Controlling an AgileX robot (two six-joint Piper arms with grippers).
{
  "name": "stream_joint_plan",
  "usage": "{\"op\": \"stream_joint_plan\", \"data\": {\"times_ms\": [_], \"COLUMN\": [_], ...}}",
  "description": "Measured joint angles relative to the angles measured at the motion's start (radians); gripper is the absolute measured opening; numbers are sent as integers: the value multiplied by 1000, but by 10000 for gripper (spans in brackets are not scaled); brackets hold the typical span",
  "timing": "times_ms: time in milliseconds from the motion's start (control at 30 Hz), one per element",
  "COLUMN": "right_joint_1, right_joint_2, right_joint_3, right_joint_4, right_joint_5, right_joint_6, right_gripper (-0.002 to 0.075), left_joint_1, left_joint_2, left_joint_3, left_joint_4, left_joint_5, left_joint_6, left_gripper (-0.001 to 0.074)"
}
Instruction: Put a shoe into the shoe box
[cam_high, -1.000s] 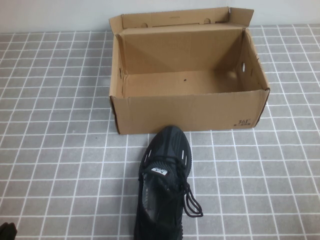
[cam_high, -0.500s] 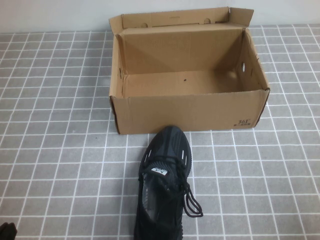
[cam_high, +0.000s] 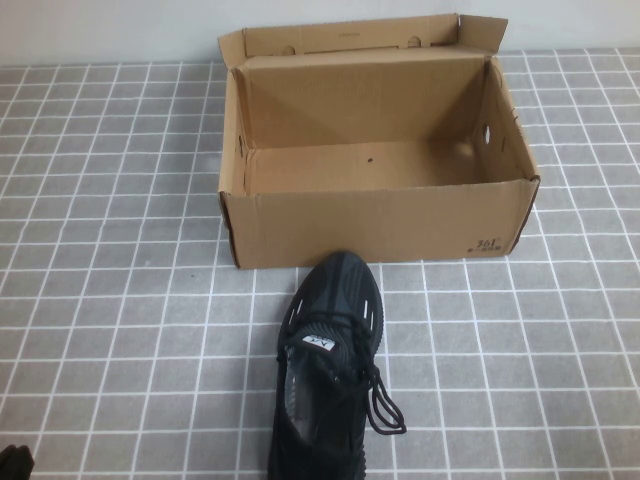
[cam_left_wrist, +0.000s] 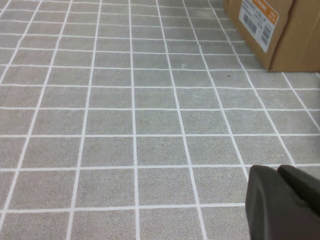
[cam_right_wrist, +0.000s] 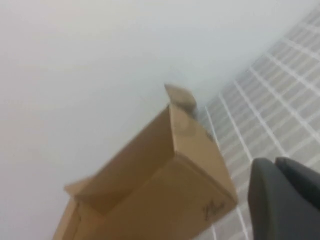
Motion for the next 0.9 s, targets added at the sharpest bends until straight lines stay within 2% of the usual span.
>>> {"op": "stream_joint_plan", "data": {"times_ms": [100,200,433,500,800,900], "right_joint_1": [0,0,0,0,4,59], "right_joint_2": [0,64,431,544,903,1016], "right_joint_3": [-29,-139,-507,-582,-796,-859], "right_joint_4": [1,-30,-185,-215,-245,-255], "right_joint_5": [120,281,781,872,960,962], "right_joint_6": [0,-16,-122,-161,-284,-301], "right_gripper": [-16,-16,-16,-16,-16,-16], "left_joint_1": [0,0,0,0,0,0], "left_joint_2": [0,0,0,0,0,0], "left_joint_3": [0,0,0,0,0,0], "left_joint_4": [0,0,0,0,0,0], "left_joint_5": [0,0,0,0,0,0], "left_joint_6": [0,0,0,0,0,0], "left_gripper": [-1,-1,-1,-1,-1,-1]}}
